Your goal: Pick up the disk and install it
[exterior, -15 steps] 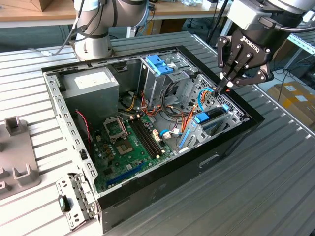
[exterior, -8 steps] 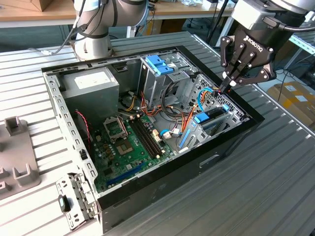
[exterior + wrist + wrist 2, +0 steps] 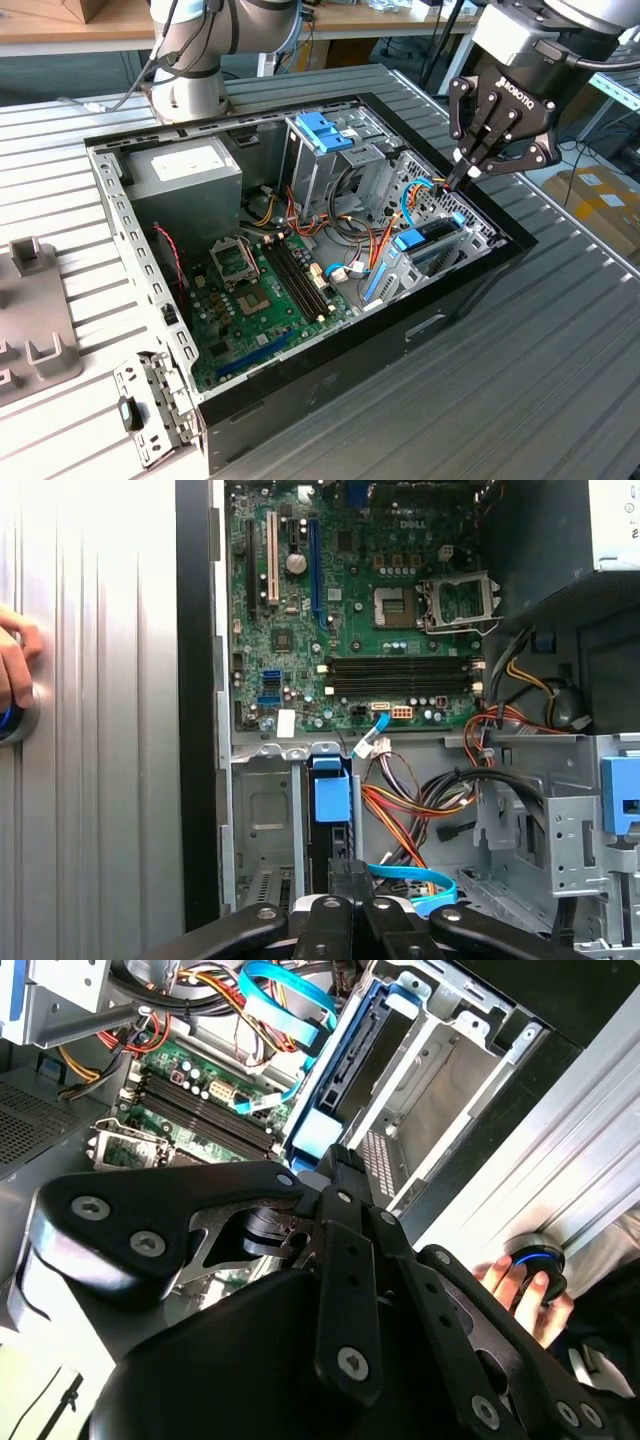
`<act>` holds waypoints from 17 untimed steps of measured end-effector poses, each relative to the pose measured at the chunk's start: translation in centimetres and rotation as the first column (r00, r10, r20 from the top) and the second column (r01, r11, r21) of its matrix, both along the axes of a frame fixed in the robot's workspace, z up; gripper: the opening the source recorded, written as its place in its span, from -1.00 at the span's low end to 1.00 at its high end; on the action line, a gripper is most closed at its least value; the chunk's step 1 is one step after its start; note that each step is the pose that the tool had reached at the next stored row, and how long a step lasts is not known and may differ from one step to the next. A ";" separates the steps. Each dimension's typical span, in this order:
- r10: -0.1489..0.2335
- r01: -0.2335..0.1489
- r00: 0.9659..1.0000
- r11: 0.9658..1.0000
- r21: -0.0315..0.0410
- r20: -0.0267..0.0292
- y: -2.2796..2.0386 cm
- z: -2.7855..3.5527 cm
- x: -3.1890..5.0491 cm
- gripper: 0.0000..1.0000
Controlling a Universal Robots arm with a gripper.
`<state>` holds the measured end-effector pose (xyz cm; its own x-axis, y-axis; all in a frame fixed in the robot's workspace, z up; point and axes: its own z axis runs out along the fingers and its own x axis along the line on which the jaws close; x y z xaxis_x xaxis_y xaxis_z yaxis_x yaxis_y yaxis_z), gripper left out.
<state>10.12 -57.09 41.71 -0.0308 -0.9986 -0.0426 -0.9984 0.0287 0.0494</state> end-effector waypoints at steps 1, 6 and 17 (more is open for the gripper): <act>0.000 0.000 1.000 1.000 0.000 0.000 0.00 -0.07 0.03 -0.79; 0.000 0.000 1.000 1.000 0.000 -0.001 0.00 -0.53 0.33 -0.79; 0.000 0.000 1.000 1.000 0.000 -0.004 0.00 -1.31 1.00 -0.79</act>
<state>11.12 -57.10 40.40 -0.0310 -0.9986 -0.0425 -0.9982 0.0287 0.0533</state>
